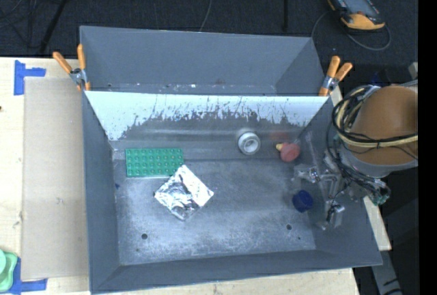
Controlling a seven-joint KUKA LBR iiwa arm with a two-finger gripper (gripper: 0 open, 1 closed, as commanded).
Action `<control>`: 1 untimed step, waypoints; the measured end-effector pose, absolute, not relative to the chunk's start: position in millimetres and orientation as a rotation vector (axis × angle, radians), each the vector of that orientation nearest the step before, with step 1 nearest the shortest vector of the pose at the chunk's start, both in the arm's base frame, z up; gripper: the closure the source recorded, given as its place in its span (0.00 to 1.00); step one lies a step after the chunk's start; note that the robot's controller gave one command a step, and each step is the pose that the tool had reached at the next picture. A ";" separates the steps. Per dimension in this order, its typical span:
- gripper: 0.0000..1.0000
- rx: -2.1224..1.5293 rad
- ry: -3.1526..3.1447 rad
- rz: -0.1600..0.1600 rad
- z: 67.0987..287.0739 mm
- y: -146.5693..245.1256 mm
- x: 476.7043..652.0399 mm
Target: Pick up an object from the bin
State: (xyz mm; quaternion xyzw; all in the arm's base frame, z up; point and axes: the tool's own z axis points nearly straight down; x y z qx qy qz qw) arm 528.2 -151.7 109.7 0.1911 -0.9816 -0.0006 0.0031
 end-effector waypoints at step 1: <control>0.00 0.831 -3.030 -0.021 69.0 -149.6 555.6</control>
Offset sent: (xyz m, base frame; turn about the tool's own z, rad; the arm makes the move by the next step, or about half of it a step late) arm 0.0263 -0.0052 -0.0397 -0.1535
